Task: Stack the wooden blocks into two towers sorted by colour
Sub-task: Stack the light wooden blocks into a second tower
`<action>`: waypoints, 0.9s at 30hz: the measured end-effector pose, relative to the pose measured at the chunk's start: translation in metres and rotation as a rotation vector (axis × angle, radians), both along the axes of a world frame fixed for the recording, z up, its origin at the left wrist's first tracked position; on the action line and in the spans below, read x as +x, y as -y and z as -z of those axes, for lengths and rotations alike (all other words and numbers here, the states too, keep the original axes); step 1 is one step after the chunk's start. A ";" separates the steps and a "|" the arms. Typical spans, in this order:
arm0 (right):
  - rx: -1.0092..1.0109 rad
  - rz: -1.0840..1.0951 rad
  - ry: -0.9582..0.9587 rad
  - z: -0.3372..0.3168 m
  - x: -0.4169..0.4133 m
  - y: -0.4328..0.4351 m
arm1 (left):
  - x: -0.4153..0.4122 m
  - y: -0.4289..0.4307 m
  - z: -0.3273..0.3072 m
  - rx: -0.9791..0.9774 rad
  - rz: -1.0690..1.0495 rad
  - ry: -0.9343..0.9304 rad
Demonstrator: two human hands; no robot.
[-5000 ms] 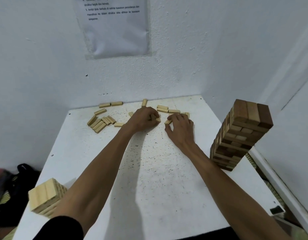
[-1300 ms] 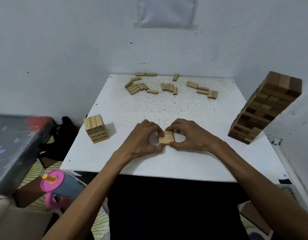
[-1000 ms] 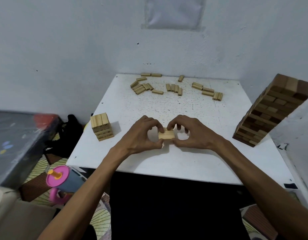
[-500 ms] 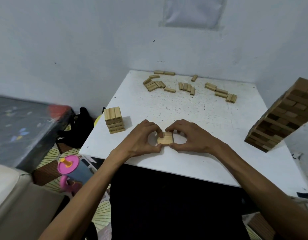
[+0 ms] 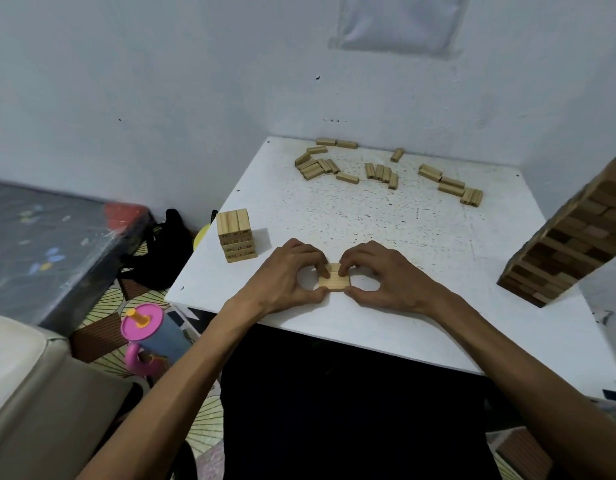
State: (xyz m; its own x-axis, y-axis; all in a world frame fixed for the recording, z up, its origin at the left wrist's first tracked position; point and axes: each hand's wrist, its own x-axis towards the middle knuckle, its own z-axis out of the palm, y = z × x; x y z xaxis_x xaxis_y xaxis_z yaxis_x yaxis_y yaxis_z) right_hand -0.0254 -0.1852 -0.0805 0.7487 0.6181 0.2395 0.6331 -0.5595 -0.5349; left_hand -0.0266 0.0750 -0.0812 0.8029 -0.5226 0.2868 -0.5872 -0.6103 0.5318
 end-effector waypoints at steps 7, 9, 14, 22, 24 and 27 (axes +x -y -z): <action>-0.022 0.030 0.104 -0.001 -0.006 -0.001 | -0.004 -0.002 0.002 0.024 -0.003 0.036; -0.028 0.034 0.157 0.002 -0.007 -0.001 | -0.006 -0.005 0.002 0.042 -0.014 0.040; -0.010 0.046 0.209 0.010 -0.008 0.000 | -0.010 -0.008 0.008 0.049 -0.057 0.016; 0.083 0.045 0.158 0.012 -0.007 -0.007 | -0.014 0.001 0.011 -0.077 -0.079 0.007; 0.077 0.029 0.166 0.009 -0.005 -0.009 | -0.013 0.002 0.010 -0.068 -0.061 0.022; 0.092 0.008 0.167 0.005 -0.001 -0.012 | -0.011 -0.002 0.004 -0.050 -0.035 0.038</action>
State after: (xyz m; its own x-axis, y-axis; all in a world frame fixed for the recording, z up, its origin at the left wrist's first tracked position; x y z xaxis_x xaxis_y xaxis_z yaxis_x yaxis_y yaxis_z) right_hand -0.0269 -0.1730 -0.0857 0.6987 0.5823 0.4157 0.7130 -0.5186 -0.4719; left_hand -0.0379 0.0770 -0.0849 0.8083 -0.4787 0.3429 -0.5865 -0.6038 0.5399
